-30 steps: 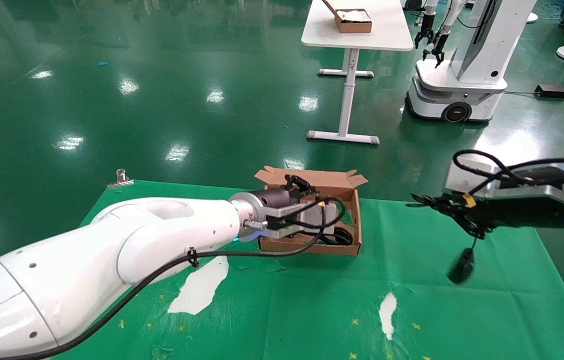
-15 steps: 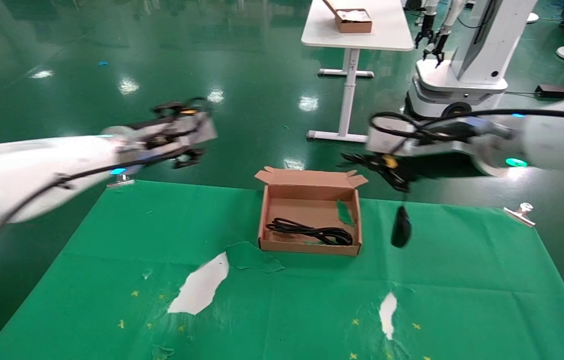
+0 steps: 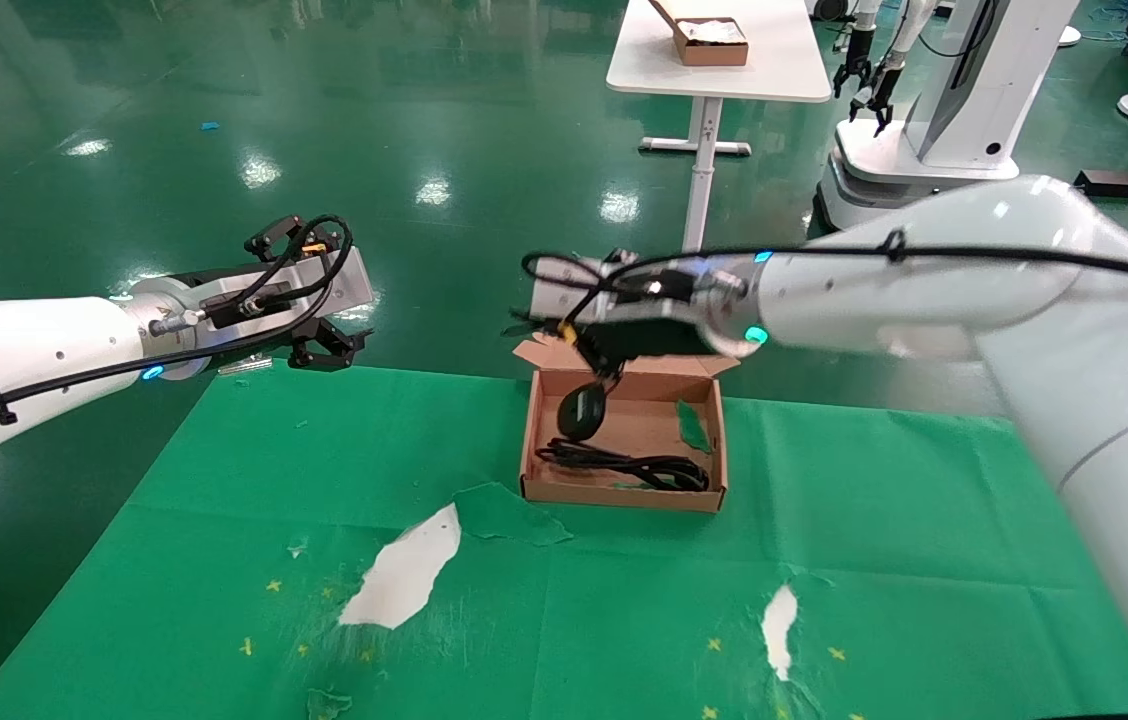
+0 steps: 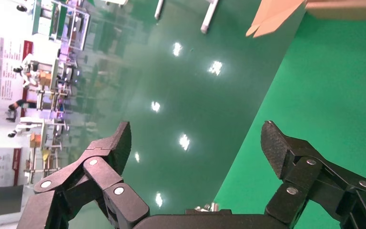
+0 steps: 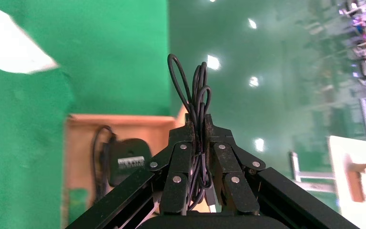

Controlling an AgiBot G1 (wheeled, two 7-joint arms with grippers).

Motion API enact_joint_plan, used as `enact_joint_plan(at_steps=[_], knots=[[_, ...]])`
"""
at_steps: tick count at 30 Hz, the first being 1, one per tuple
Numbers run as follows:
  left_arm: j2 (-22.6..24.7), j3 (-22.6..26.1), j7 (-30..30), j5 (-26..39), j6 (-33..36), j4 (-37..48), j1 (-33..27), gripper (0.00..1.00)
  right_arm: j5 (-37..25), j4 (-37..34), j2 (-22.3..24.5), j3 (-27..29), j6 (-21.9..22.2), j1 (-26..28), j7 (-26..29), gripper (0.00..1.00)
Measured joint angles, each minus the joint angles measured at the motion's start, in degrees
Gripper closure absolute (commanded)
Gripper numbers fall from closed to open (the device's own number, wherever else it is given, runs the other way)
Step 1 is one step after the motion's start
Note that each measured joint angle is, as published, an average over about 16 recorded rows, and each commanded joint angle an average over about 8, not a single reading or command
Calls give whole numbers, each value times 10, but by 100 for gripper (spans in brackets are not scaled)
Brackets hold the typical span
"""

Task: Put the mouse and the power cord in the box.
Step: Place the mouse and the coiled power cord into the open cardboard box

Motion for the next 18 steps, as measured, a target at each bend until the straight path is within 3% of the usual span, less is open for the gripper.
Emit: enact_joint_plan(at_steps=[5, 13, 18], knots=[[-3, 2, -19, 16, 0, -9, 0, 0, 41, -32, -8, -46, 19, -11, 7, 97], [-6, 4, -36, 30, 1, -16, -1, 0, 69, -66, -10, -95, 34, -23, 44, 0], [-7, 5, -39, 32, 1, -18, -1, 0, 72, -73, -10, -102, 38, -24, 50, 0]])
